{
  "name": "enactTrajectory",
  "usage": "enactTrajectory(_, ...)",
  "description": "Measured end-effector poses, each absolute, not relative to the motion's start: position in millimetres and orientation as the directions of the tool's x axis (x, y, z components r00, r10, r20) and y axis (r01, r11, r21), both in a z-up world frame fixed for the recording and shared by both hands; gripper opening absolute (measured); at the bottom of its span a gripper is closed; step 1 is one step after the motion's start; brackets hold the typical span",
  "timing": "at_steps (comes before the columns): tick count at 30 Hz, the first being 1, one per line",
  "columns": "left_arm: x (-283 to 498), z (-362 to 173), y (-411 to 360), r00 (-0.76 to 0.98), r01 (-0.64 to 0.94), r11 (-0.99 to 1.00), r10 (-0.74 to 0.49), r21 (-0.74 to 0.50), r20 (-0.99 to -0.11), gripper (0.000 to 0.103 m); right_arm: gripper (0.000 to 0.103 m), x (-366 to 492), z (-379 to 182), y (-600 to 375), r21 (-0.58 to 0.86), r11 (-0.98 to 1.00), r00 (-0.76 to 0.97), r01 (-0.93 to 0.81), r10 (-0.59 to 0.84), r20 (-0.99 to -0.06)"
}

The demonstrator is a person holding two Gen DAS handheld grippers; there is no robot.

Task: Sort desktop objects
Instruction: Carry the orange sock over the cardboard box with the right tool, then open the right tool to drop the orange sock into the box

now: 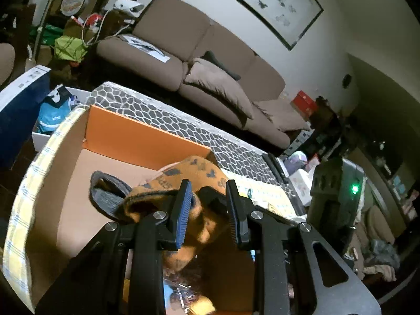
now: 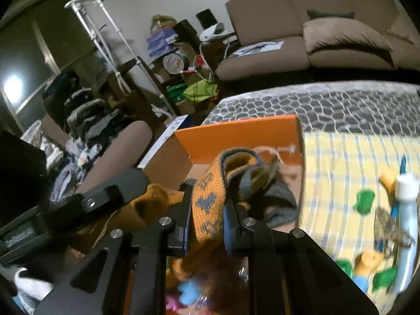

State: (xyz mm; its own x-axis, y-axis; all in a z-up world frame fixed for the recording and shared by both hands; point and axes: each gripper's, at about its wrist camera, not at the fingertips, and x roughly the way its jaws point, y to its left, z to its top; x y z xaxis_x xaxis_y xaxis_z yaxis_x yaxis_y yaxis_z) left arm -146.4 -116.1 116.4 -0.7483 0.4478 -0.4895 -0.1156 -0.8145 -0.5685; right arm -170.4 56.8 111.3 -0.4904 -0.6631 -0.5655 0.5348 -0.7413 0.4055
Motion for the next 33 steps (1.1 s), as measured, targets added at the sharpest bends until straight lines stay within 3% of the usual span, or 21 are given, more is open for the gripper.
enactTrajectory(3,-150,109,-117,-0.740,-0.079,-0.830,0.420,-0.552,-0.525,0.024,0.020,-178,107,52,0.317,-0.785,-0.518,0.532,-0.598,-0.612)
enactTrajectory(7,-155,100,-114,-0.721,-0.043,-0.837,0.404,-0.546,-0.563,0.025,0.031,-186,94,59,0.261,-0.843,-0.529,0.470,-0.506,-0.681)
enactTrajectory(11,-151,106,-104,-0.720,-0.059,-0.851,0.399,-0.522,-0.568,0.030,0.035,-184,101,74,0.267,-0.855,-0.543,0.444,-0.494,-0.678)
enactTrajectory(18,-145,113,-85,-0.706,-0.095,-0.868,0.404,-0.488,-0.581,0.054,0.053,-169,125,104,0.255,-0.886,-0.596,0.388,-0.452,-0.663)
enactTrajectory(21,-142,115,-73,-0.698,-0.116,-0.881,0.402,-0.459,-0.593,0.061,0.057,-165,126,114,0.234,-0.901,-0.603,0.364,-0.420,-0.679)
enactTrajectory(28,-136,120,-61,-0.690,-0.146,-0.885,0.412,-0.442,-0.596,0.066,0.058,-138,130,136,0.117,-0.932,-0.624,0.342,-0.319,-0.713)
enactTrajectory(33,-131,122,-53,-0.684,-0.179,-0.882,0.430,-0.436,-0.589,0.077,0.070,-115,133,167,0.126,-0.947,-0.636,0.296,-0.294,-0.714)
